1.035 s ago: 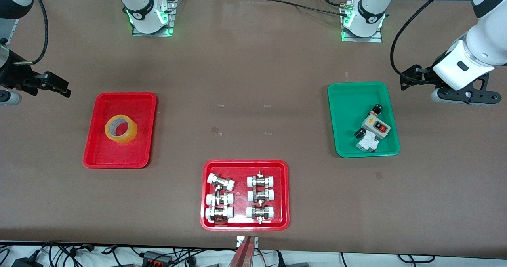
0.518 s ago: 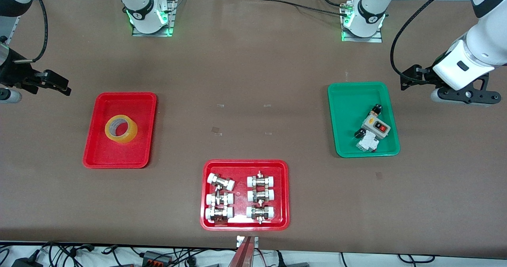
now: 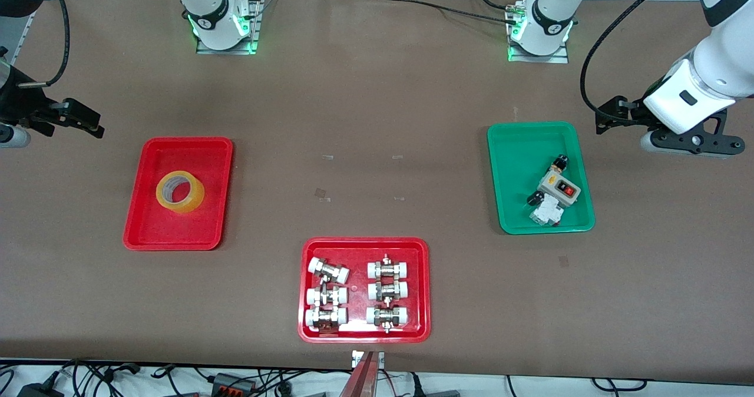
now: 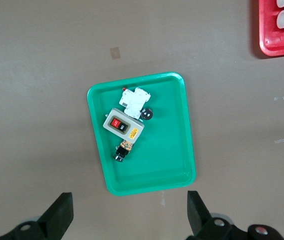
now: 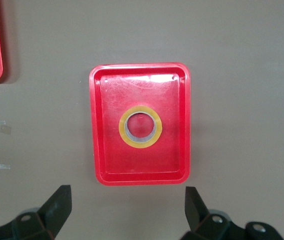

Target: Left arm passes tape to right arm into tray

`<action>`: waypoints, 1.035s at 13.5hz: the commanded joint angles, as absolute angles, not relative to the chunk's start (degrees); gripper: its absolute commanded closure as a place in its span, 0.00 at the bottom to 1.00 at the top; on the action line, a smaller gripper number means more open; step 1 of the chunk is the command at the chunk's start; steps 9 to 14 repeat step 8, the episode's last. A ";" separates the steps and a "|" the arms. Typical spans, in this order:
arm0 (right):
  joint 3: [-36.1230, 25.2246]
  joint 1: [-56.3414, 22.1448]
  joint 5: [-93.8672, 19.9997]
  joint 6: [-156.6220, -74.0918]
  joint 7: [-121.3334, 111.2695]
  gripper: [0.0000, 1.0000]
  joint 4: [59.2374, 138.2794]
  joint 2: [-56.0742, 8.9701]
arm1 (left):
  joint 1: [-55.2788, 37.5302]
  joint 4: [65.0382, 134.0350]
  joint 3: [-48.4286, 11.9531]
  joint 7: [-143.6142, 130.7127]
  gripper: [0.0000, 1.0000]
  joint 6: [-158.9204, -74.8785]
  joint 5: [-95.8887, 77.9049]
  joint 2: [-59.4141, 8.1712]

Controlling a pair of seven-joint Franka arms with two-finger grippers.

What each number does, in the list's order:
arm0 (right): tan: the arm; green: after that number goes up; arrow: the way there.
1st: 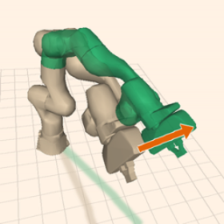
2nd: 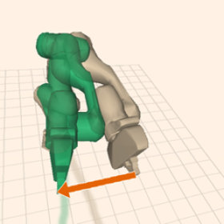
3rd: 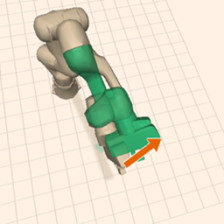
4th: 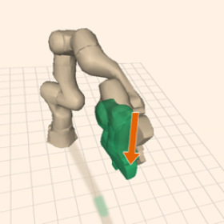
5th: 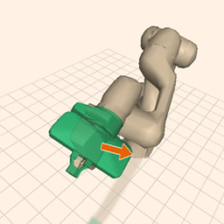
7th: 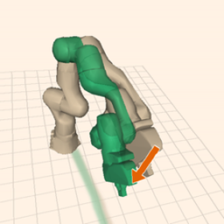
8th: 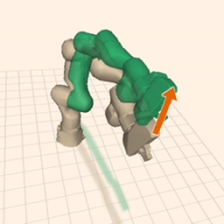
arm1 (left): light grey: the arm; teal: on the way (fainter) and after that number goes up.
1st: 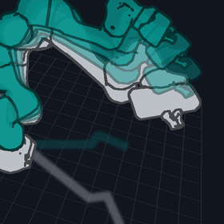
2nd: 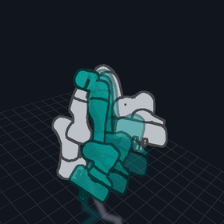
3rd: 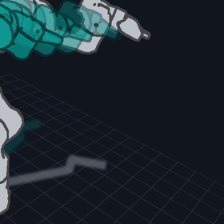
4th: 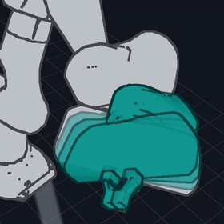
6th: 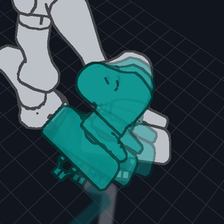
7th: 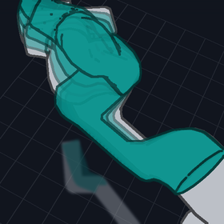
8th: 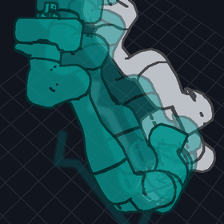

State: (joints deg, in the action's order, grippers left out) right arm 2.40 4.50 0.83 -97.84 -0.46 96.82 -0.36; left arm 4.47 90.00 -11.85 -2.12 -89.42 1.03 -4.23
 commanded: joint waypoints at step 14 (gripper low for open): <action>3.25 5.54 0.88 -95.89 -1.32 0.00 97.91 1.85 | 5.10 89.47 -11.95 -0.44 0.00 -89.47 -0.09 -4.22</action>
